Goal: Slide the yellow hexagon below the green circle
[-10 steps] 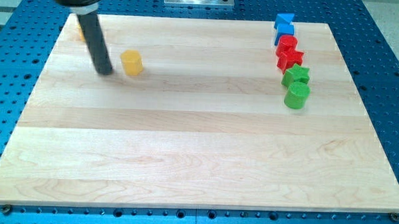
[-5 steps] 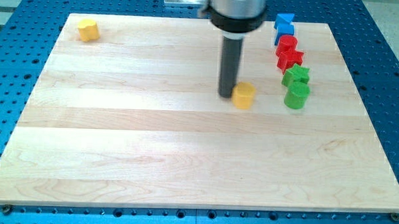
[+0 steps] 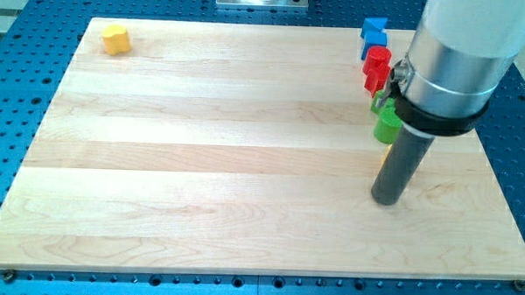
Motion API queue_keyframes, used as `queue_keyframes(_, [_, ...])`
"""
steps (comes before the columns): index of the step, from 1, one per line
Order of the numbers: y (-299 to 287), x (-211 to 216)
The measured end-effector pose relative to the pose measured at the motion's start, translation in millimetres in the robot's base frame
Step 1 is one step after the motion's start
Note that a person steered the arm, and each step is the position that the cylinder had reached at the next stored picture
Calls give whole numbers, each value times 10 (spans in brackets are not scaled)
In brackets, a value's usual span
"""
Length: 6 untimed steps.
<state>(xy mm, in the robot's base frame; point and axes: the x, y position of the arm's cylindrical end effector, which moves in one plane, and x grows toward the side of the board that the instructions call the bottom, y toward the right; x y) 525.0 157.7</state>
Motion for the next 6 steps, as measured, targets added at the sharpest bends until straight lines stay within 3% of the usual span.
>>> queue_keyframes(6, [162, -240])
